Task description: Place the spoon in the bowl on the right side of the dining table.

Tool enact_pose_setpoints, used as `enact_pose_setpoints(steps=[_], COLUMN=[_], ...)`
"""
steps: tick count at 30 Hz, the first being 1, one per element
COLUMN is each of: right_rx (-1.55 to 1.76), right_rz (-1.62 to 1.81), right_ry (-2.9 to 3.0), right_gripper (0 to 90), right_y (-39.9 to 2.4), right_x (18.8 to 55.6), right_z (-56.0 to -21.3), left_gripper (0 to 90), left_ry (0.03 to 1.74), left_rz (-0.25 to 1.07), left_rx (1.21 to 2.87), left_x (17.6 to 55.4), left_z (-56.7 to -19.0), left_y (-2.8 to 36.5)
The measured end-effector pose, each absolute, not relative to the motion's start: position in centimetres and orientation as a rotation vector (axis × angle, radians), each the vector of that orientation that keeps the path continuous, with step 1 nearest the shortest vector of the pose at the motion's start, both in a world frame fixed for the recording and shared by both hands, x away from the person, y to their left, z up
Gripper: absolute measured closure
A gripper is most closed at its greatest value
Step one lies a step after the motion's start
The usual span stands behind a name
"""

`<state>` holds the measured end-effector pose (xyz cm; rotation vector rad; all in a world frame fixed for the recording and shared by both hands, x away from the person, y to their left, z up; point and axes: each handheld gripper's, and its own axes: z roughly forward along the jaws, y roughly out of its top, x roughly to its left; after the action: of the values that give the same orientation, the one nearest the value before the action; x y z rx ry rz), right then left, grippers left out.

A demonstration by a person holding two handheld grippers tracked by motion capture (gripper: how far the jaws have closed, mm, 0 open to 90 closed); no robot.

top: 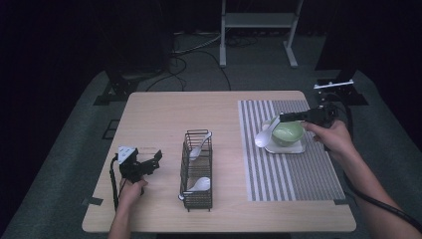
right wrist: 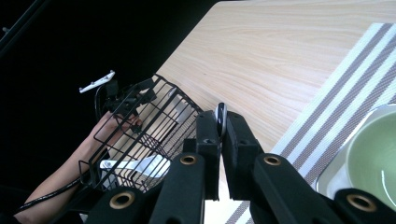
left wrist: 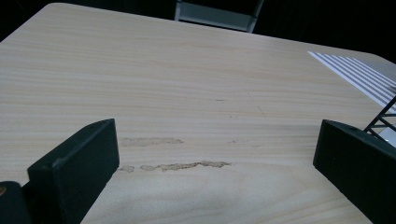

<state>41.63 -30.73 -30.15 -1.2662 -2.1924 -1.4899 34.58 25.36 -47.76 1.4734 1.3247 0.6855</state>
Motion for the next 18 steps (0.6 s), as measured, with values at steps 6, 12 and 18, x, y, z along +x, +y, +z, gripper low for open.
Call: enact_pose_setpoints(steps=[6, 12, 18], right_rx=[-1.296, -1.318, -1.334], right_rz=[-1.494, -1.499, -1.501], right_ry=[-2.182, -2.170, -2.167], right_gripper=[85.3, 85.3, 85.3], right_y=[-31.5, -32.0, -32.3], right_x=[41.8, 41.9, 42.0], right_z=[-30.5, -30.6, -30.7], left_gripper=[0.0, 0.0, 0.0], left_ry=[1.326, 1.327, 1.328], left_rz=[0.687, 0.684, 0.684], left_rx=[1.473, 1.471, 1.470], left_x=[34.6, 34.6, 34.6], left_z=[-47.8, -47.8, -47.8], left_y=[25.3, 25.4, 25.4])
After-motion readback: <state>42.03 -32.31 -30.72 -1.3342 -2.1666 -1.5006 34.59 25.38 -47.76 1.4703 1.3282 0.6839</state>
